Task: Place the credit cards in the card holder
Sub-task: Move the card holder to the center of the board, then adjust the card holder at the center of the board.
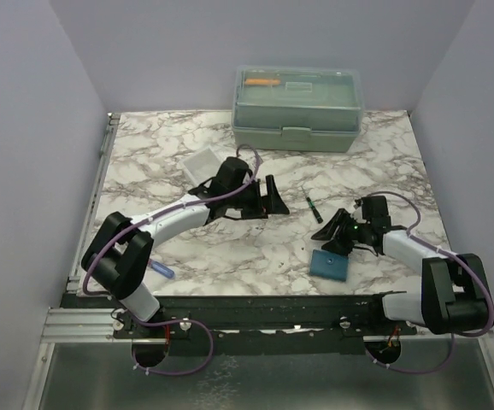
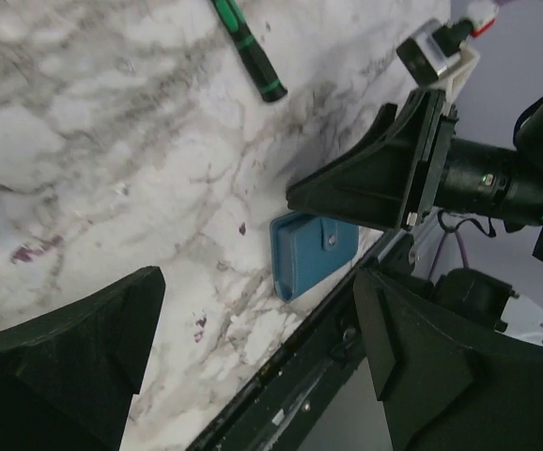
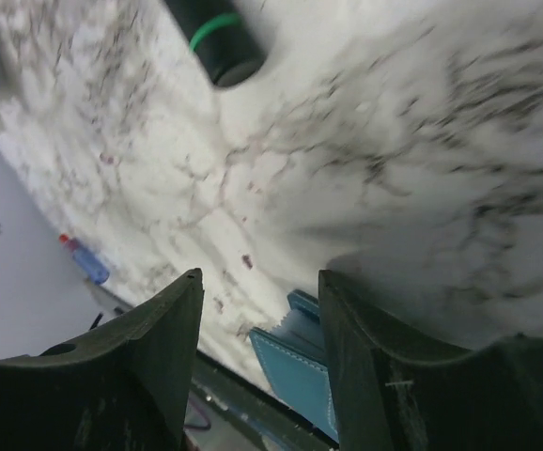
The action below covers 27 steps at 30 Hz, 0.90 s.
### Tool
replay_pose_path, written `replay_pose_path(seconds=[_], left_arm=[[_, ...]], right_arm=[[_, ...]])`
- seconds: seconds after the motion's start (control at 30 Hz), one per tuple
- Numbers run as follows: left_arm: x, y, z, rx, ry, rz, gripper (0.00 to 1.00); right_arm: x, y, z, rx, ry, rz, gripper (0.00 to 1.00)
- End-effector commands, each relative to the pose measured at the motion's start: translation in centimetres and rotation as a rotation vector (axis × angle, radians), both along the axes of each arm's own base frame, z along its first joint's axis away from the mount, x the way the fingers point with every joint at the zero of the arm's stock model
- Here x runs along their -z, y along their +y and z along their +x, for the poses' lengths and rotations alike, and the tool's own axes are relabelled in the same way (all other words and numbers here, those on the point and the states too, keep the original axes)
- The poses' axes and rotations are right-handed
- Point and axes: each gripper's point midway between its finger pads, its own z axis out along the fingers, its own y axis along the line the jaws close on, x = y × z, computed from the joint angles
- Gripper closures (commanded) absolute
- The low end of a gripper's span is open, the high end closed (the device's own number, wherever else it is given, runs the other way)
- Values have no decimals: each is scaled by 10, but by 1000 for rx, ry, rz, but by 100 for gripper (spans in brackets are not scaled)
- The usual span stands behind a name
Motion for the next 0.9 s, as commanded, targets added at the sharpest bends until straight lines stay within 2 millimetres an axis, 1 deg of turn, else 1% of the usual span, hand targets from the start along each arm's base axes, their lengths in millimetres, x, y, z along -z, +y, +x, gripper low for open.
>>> replay_pose_path(seconds=[0.0, 0.03, 0.1, 0.13, 0.17, 0.23, 0.27, 0.33, 0.43, 0.53, 0.6, 0.7, 0.73, 0.77, 0.8, 0.87], left_arm=[[23, -30, -46, 69, 125, -32, 14], [25, -37, -55, 95, 134, -43, 15], [30, -51, -74, 146, 161, -48, 16], [33, -57, -83, 169, 178, -48, 16], [35, -63, -92, 193, 186, -53, 16], [42, -73, -110, 246, 207, -53, 14], [45, -77, -116, 260, 220, -52, 13], [55, -83, -123, 275, 261, -53, 13], [68, -91, -124, 287, 316, -49, 26], [80, -99, -127, 304, 353, -40, 36], [90, -101, -126, 301, 372, -26, 41], [104, -105, -127, 308, 412, -13, 48], [106, -106, -127, 315, 420, -13, 51], [108, -108, -127, 318, 424, -12, 53], [109, -109, -125, 318, 422, -11, 56], [112, -110, -123, 313, 414, -5, 58]], right_arm=[[-28, 30, 2, -15, -69, 169, 43], [-27, 24, 4, -16, -70, 118, 43], [-16, -2, 4, 35, -9, -66, 41], [-15, -14, 3, 61, 8, -139, 39], [-13, -25, -2, 90, 40, -201, 37], [-18, -41, -5, 165, 63, -273, 31], [-22, -47, -8, 197, 71, -296, 28], [-28, -58, -13, 267, 89, -337, 26], [-25, -72, -25, 346, 136, -392, 26], [-21, -71, -37, 327, 175, -396, 28], [-21, -57, -44, 256, 178, -335, 31], [-22, -50, -55, 205, 208, -303, 34], [-21, -48, -60, 191, 222, -298, 35], [-21, -44, -65, 166, 231, -278, 39], [-20, -40, -72, 146, 242, -260, 41], [-15, -33, -83, 101, 262, -220, 41]])
